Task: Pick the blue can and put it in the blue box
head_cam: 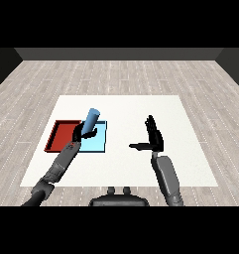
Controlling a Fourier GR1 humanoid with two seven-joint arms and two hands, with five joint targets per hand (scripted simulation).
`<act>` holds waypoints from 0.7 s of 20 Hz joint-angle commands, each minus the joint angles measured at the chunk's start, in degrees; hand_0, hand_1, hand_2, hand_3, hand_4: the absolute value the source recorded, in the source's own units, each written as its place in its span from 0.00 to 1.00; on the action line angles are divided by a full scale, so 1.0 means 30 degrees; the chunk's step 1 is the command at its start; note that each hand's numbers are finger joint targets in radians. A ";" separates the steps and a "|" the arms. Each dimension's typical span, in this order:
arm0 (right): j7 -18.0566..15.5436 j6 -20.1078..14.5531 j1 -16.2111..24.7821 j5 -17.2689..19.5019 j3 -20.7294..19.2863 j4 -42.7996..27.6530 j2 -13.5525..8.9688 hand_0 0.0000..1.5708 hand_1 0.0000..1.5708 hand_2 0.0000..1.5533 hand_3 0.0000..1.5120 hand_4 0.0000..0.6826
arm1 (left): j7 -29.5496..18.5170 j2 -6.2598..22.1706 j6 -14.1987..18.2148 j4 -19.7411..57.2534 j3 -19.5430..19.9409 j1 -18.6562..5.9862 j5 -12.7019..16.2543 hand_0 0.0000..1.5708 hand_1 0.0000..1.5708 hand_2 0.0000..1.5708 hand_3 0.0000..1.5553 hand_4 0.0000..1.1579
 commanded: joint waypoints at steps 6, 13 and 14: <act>-0.0649 0.0191 -0.0203 -0.0617 -0.0990 0.1769 0.0002 0.00 0.00 0.00 0.00 0.00 | 0.4242 -0.0708 0.0569 0.7662 -0.2093 -0.3356 -0.3910 0.44 0.44 0.36 0.17 0.76; -0.1346 0.0238 -0.0542 -0.1032 -0.2029 0.3394 -0.0217 0.00 0.00 0.00 0.00 0.00 | 0.7533 -0.2364 -0.2179 1.2412 -0.1983 -0.5905 -0.4237 0.84 0.84 0.73 0.00 0.71; -0.1530 0.0330 -0.0520 -0.1036 -0.2113 0.3448 -0.0326 0.00 0.00 0.00 0.00 0.00 | 0.7901 -0.3102 -0.2379 1.2762 -0.2651 -0.5724 -0.4859 0.77 0.77 0.68 0.00 0.71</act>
